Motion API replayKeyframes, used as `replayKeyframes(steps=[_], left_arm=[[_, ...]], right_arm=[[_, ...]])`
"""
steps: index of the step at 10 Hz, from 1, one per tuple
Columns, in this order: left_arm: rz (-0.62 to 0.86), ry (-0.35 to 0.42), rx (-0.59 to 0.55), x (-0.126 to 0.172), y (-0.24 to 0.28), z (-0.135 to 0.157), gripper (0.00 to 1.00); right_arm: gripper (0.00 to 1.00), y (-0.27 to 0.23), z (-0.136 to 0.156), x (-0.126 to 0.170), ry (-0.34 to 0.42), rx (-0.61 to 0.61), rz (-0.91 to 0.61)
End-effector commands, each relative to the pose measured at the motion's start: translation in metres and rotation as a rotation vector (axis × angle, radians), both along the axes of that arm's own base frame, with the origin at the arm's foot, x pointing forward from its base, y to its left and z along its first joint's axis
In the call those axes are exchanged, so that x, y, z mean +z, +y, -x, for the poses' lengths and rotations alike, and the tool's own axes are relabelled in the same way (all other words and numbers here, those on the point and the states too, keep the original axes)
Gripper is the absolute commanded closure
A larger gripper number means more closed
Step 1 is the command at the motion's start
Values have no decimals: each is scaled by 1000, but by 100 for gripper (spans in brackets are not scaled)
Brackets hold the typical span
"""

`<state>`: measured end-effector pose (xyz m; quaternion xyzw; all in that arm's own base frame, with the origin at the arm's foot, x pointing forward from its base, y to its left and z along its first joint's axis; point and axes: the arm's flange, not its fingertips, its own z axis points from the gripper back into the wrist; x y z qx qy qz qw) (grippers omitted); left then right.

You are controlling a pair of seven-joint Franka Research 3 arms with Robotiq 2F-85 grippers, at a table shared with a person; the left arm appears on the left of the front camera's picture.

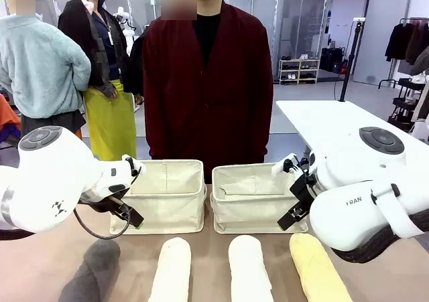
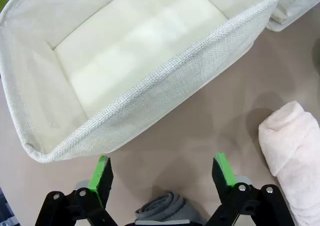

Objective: Divide the towels into two baskets.
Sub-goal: Pick up one hotel-folded towel and place it in the Fabric basket indicated by the person.

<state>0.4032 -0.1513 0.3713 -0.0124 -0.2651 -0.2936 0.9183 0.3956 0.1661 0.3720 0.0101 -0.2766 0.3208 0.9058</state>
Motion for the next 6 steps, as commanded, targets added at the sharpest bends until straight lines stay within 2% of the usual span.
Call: replayKeyframes(steps=[1,6], left_arm=[[0,0,0,0,0,0,0],[0,0,0,0,0,0,0]], right_arm=[[0,0,0,0,0,0,0],[0,0,0,0,0,0,0]])
